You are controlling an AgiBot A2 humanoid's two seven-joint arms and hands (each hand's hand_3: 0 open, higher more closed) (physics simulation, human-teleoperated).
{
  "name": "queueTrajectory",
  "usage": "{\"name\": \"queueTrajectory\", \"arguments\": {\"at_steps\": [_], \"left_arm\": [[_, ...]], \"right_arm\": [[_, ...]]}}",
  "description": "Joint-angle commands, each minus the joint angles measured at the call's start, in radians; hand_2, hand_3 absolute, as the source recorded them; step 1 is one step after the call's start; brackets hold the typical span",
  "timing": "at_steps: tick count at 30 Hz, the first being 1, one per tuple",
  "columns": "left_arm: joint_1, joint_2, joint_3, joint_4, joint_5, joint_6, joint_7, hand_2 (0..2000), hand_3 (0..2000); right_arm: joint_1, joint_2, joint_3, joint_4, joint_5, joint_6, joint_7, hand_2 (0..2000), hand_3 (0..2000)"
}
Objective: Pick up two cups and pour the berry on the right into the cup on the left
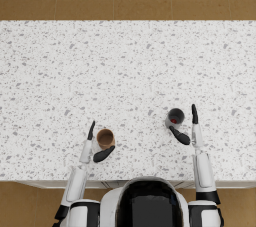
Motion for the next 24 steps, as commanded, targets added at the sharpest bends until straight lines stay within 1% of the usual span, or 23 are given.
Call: {"name": "queueTrajectory", "arguments": {"at_steps": [1, 5, 7, 13, 16, 17, 20, 24], "left_arm": [[-0.019, -0.006, 0.024, 0.030, 0.000, 0.000, 0.000, 0, 0], [0.009, 0.014, 0.007, 0.105, 0.000, 0.000, 0.000, 0, 0], [0.024, 0.024, 0.018, 0.148, 0.000, 0.000, 0.000, 0, 0], [0.057, 0.052, 0.048, 0.213, 0.000, 0.000, 0.000, 0, 0], [0.067, 0.063, 0.066, 0.242, 0.000, 0.000, 0.000, 0, 0], [0.079, 0.070, 0.063, 0.261, 0.000, 0.000, 0.000, 0, 0], [0.081, 0.077, 0.070, 0.263, 0.000, -0.001, -0.001, 0, 0], [0.080, 0.082, 0.063, 0.267, 0.000, -0.003, -0.003, 0, 0]], "right_arm": [[0.015, -0.006, 0.002, -0.047, 0.000, 0.000, 0.000, 0, 0], [0.029, -0.018, 0.001, -0.109, 0.000, 0.000, 0.000, 0, 0], [0.035, -0.023, 0.001, -0.138, 0.000, 0.000, 0.000, 0, 0], [0.077, -0.045, 0.007, -0.238, 0.000, 0.000, 0.000, 0, 0], [0.098, -0.057, 0.031, -0.292, 0.000, 0.003, 0.000, 0, 0], [0.122, -0.067, 0.067, -0.343, 0.000, 0.007, 0.001, 0, 0], [0.140, -0.078, 0.075, -0.375, 0.000, 0.003, 0.000, 0, 0], [0.160, -0.092, 0.059, -0.417, 0.000, 0.004, 0.000, 0, 0]]}}
